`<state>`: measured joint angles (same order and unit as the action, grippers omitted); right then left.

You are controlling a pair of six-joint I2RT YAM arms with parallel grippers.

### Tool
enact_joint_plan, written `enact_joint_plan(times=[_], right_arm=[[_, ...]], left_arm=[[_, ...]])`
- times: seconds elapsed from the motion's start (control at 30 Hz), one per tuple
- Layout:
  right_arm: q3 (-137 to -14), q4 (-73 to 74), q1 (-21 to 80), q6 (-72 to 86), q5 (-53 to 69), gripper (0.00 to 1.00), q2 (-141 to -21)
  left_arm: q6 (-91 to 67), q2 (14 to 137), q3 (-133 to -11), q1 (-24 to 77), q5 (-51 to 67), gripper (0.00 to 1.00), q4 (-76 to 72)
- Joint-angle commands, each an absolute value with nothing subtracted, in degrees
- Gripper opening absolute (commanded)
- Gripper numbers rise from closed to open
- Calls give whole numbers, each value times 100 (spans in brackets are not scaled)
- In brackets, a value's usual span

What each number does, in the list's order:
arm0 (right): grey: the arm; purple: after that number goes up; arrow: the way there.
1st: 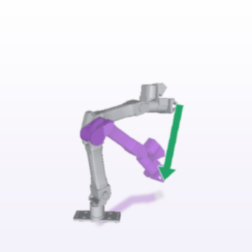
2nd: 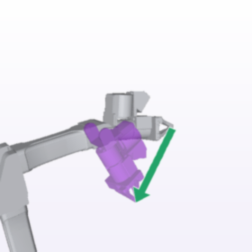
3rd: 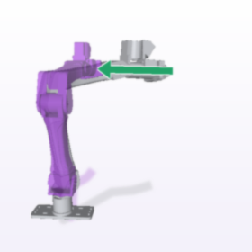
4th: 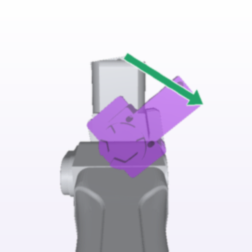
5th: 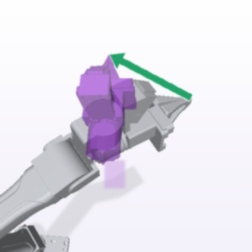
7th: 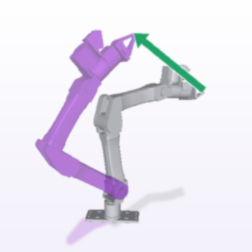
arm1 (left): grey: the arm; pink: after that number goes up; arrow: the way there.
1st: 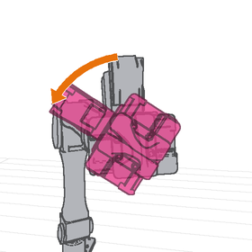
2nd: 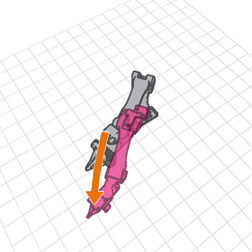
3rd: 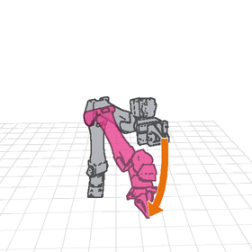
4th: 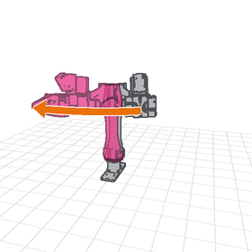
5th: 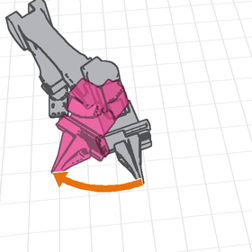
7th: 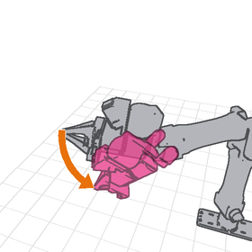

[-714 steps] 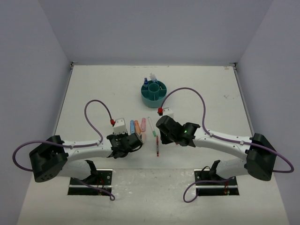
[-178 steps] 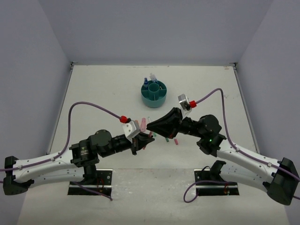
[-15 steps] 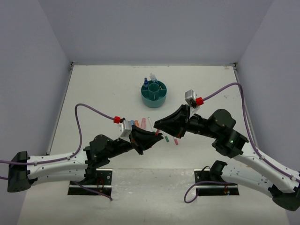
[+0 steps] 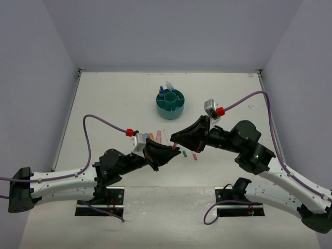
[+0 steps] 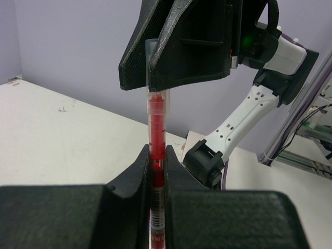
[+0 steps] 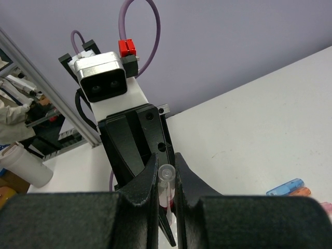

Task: Sort the stationery into containers
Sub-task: Close the pen cap on the pen, then place the pen in the storage box.

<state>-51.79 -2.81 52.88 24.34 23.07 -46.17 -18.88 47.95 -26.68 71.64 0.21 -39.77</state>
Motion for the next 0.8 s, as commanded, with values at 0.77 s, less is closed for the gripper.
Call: enact_joint_plan(times=[0.77], right_arm=[[-4199,-973,5228,2659,1589,0,-5104]], left_arm=[[-1322,4535,-3076,6776,-19,4,-4144]])
